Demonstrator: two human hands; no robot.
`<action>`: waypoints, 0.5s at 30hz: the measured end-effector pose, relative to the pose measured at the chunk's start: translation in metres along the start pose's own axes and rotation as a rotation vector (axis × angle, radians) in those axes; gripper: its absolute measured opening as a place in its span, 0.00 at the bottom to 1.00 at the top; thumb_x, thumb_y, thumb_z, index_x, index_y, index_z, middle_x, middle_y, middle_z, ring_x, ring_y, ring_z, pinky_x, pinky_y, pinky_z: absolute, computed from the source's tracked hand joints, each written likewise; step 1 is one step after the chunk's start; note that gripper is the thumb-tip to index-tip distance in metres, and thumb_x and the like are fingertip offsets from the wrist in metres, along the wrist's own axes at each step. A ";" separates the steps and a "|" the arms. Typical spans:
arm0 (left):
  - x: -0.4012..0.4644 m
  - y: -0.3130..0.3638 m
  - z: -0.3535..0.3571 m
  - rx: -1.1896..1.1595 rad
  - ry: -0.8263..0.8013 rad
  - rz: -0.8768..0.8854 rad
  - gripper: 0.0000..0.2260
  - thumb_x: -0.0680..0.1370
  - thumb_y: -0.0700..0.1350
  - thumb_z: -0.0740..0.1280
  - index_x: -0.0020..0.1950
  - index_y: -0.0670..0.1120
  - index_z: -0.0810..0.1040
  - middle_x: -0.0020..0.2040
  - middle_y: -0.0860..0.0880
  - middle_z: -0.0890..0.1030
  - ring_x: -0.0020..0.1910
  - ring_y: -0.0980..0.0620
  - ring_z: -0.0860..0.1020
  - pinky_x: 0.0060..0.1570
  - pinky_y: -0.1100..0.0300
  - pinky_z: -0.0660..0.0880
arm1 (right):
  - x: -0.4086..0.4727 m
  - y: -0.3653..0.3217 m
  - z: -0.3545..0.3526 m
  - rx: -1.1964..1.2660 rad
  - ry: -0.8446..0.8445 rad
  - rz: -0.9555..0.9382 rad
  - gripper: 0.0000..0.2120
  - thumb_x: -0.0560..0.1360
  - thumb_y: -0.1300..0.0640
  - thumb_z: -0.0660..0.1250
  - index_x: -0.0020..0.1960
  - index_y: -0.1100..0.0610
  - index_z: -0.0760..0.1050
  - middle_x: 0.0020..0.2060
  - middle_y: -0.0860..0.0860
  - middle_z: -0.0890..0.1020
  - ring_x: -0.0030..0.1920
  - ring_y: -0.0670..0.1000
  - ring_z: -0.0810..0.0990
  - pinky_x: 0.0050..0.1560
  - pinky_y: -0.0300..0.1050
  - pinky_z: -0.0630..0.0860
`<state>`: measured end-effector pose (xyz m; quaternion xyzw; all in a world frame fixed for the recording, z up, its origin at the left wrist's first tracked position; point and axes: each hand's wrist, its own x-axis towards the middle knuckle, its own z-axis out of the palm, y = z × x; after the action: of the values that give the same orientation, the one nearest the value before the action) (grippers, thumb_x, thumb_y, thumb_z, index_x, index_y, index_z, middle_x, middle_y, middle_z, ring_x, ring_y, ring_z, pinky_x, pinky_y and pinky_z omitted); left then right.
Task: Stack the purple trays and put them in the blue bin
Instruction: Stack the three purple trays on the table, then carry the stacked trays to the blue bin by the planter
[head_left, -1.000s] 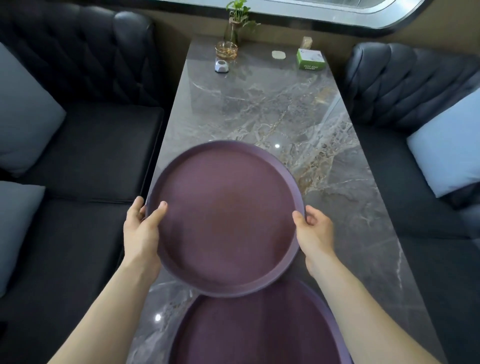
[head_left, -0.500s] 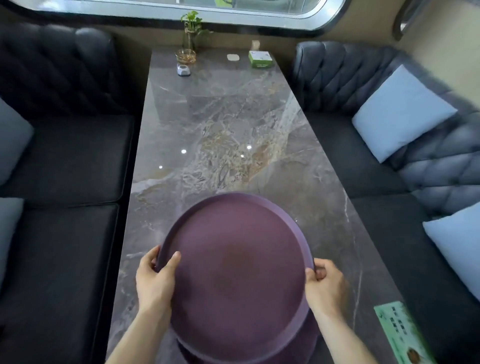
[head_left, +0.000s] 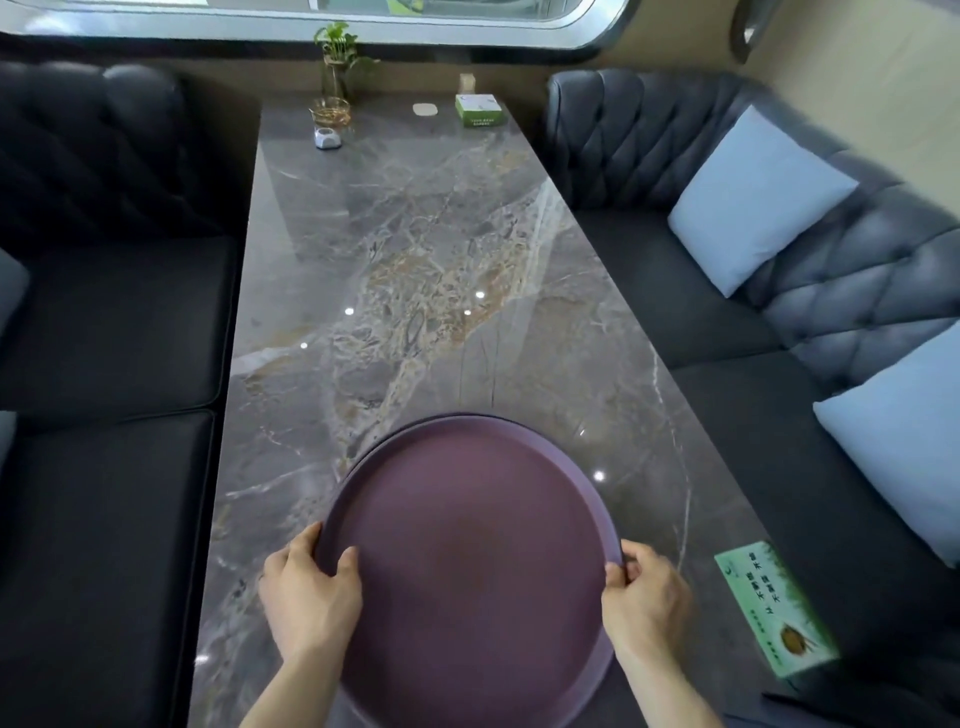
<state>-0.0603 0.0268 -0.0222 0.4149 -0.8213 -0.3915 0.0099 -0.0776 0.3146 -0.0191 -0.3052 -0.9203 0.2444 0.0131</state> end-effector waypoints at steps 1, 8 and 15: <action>0.001 0.001 0.000 0.021 0.011 0.007 0.24 0.74 0.47 0.71 0.69 0.46 0.75 0.62 0.40 0.76 0.64 0.38 0.73 0.63 0.42 0.71 | 0.000 -0.001 0.001 -0.009 0.005 0.001 0.12 0.71 0.62 0.72 0.53 0.54 0.82 0.43 0.54 0.83 0.46 0.58 0.80 0.44 0.46 0.70; 0.010 0.004 0.006 0.102 0.101 0.042 0.19 0.75 0.47 0.69 0.65 0.46 0.78 0.56 0.41 0.78 0.59 0.38 0.76 0.57 0.43 0.73 | 0.014 -0.007 0.005 -0.019 0.001 -0.003 0.11 0.71 0.62 0.72 0.53 0.54 0.83 0.45 0.53 0.84 0.46 0.58 0.81 0.41 0.44 0.68; 0.020 0.008 0.008 0.079 0.164 0.035 0.14 0.75 0.44 0.69 0.61 0.49 0.81 0.53 0.45 0.81 0.55 0.40 0.79 0.54 0.44 0.74 | 0.015 -0.013 0.002 -0.110 0.012 -0.103 0.05 0.71 0.60 0.72 0.45 0.54 0.82 0.40 0.51 0.83 0.41 0.58 0.80 0.38 0.47 0.75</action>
<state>-0.0812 0.0211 -0.0288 0.4314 -0.8396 -0.3233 0.0673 -0.0975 0.3136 -0.0171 -0.2590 -0.9468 0.1904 0.0145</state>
